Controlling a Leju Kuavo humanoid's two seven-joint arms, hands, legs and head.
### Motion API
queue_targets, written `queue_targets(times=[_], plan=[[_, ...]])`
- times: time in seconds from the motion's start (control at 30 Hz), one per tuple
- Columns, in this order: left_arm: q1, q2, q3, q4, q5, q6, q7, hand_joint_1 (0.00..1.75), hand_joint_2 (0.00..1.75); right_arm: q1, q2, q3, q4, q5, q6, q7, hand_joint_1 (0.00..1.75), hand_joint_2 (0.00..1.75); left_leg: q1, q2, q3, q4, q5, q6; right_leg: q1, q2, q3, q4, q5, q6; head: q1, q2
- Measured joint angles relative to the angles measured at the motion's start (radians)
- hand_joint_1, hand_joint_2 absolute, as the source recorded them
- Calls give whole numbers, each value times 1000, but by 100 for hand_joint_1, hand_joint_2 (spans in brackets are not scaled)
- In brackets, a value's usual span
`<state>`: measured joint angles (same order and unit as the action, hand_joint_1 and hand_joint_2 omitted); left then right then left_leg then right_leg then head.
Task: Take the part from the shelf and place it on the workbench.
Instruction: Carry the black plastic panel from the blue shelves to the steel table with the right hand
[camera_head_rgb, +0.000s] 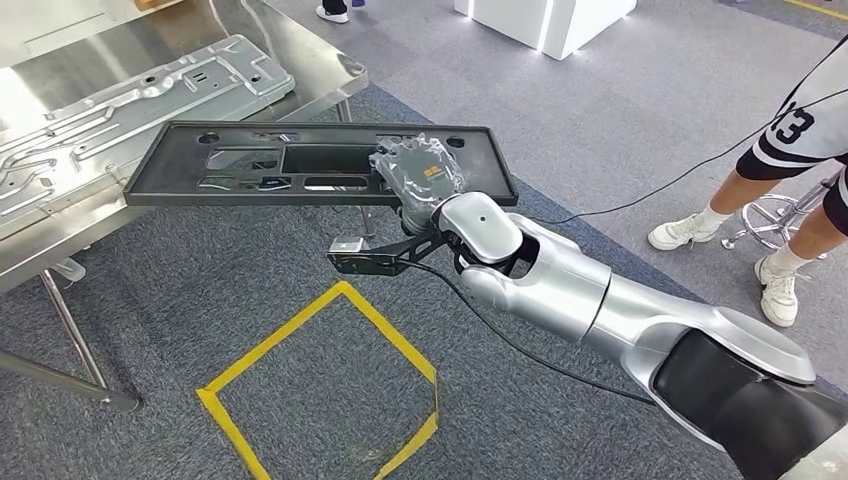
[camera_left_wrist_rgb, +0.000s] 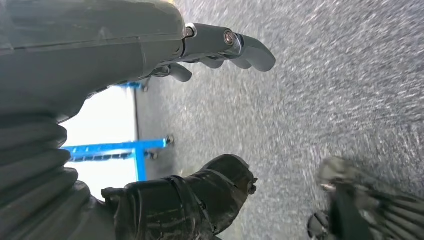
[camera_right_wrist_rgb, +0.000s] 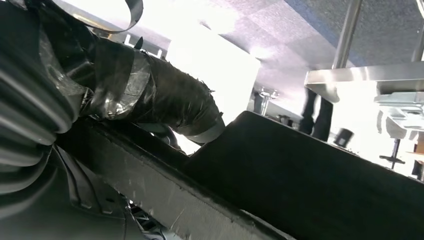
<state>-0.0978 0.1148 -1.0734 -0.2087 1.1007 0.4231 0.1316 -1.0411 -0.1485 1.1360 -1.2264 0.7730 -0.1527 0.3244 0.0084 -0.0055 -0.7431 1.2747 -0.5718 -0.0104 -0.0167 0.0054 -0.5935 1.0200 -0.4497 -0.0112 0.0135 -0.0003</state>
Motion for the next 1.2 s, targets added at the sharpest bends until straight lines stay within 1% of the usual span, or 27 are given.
queue_targets(times=[0.03,0.1,0.13,0.17,0.27,0.33,0.37,0.43,0.47,0.5,0.53,0.57,0.6,0.63,0.67,0.73,0.8,0.83,0.87,0.93,0.97,1.0,1.03,1.1,1.13,1.17,1.2], plan=[[1,0,-2,0,0,0,0,0,175,1,0,0,1,2,0,0,175,175,1,0,7,-48,34,2,0,0,12,0,-9,1,0,0],[4,0,-3,0,0,-1,0,0,175,1,0,0,2,5,0,1,175,175,0,0,42,-178,132,9,1,1,35,0,-26,7,0,0],[4,0,-4,0,1,-1,0,0,175,0,1,0,3,6,0,1,175,175,-4,0,57,-224,162,14,1,2,42,0,-33,11,1,0],[5,0,-4,0,1,-2,0,0,175,0,1,0,3,7,0,1,175,175,-8,0,65,-246,178,18,0,3,46,0,-40,17,0,0],[3,0,-6,0,1,-3,0,0,175,1,3,0,4,7,0,1,175,175,-14,0,79,-253,180,31,-2,5,53,-2,-56,37,0,0],[1,0,-6,0,1,-3,0,0,175,-2,2,0,4,8,-1,1,175,175,-11,1,94,-263,176,43,-1,4,33,44,-81,43,2,0],[1,0,-6,0,1,-3,0,0,175,-2,2,0,3,8,-1,1,175,175,-10,2,101,-266,172,49,-1,3,3,98,-102,43,2,0],[-1,0,-6,0,1,-3,0,0,175,1,2,0,4,8,-1,1,175,175,-13,2,111,-265,160,59,1,3,-88,239,-139,43,3,0],[-1,0,-6,0,1,-3,0,0,175,5,2,0,5,8,-1,1,175,175,-15,1,116,-263,153,61,1,2,-126,283,-138,44,3,0],[-1,0,-6,0,1,-3,0,0,175,8,2,0,6,8,-1,1,175,175,-16,0,123,-260,144,62,1,2,-146,289,-117,43,3,0],[-1,0,-6,0,1,-3,0,0,175,9,2,0,7,8,-1,1,175,175,-16,-2,131,-256,135,61,1,2,-144,252,-76,40,3,0],[-1,0,-6,0,1,-3,0,0,175,9,2,0,7,8,-1,1,175,175,-17,-4,139,-252,125,60,2,2,-127,190,-27,37,3,0],[-1,0,-6,0,1,-4,-1,0,175,8,2,0,8,9,-1,1,175,175,-18,-5,145,-247,115,57,5,1,-104,125,10,33,3,0],[-1,-1,-6,0,1,-4,-1,0,175,6,2,0,8,9,0,1,175,175,-19,-6,148,-242,107,52,7,0,-83,70,33,29,2,0],[-1,-1,-6,0,1,-5,-2,0,175,5,2,0,8,10,2,1,175,175,-20,-7,149,-240,101,48,9,0,-71,39,41,26,1,0],[-2,-1,-7,0,2,-6,-4,0,175,5,3,0,8,11,6,1,175,175,-20,-8,149,-241,97,38,13,1,-61,18,37,20,1,0],[-2,-1,-7,0,2,-6,-3,0,175,4,3,0,9,12,8,1,175,175,-17,-6,147,-235,88,27,10,0,-51,8,37,12,0,0],[-3,-1,-7,0,2,-6,-3,0,175,4,3,0,9,12,10,2,175,175,-16,-5,136,-210,74,21,7,-1,-44,1,37,7,-1,0],[-3,-1,-8,0,2,-6,-2,0,175,3,3,0,9,12,11,2,175,175,-12,-3,115,-166,54,14,5,-3,-36,-5,35,3,-3,0],[-2,-1,-8,0,3,-5,-1,0,175,5,3,0,9,13,14,2,175,175,-5,-2,45,-42,11,4,5,-6,-26,-7,29,-2,-4,0],[-2,-1,-8,0,2,-4,-1,0,175,8,4,0,9,13,15,3,175,175,-2,-1,14,4,4,-1,5,-8,-22,-7,25,-3,-4,0],[-1,-1,-9,0,2,-2,0,0,175,12,4,0,9,14,15,3,175,175,2,-1,-4,20,14,-4,5,-9,-17,-7,20,-2,-4,0],[0,-1,-9,0,2,-2,0,0,175,15,4,0,9,14,15,3,175,175,5,1,-1,-6,43,-6,4,-11,-12,-7,16,0,-4,0],[2,-1,-9,0,2,-1,0,0,175,16,4,0,9,15,15,4,175,175,9,10,49,-135,123,-8,3,-13,0,-7,6,7,-4,0],[2,-1,-9,0,2,0,0,0,175,15,4,0,9,16,15,4,175,175,6,16,77,-197,148,-7,3,-14,4,-6,2,11,-4,0],[0,-1,-9,0,1,1,0,0,175,14,4,0,9,16,15,5,175,175,3,19,95,-235,158,-3,4,-16,6,-7,-1,17,-5,0],[-1,-2,-9,0,1,2,0,0,175,13,4,0,10,17,15,6,175,175,-2,20,102,-251,156,1,5,-18,7,-7,-3,22,-5,0]])
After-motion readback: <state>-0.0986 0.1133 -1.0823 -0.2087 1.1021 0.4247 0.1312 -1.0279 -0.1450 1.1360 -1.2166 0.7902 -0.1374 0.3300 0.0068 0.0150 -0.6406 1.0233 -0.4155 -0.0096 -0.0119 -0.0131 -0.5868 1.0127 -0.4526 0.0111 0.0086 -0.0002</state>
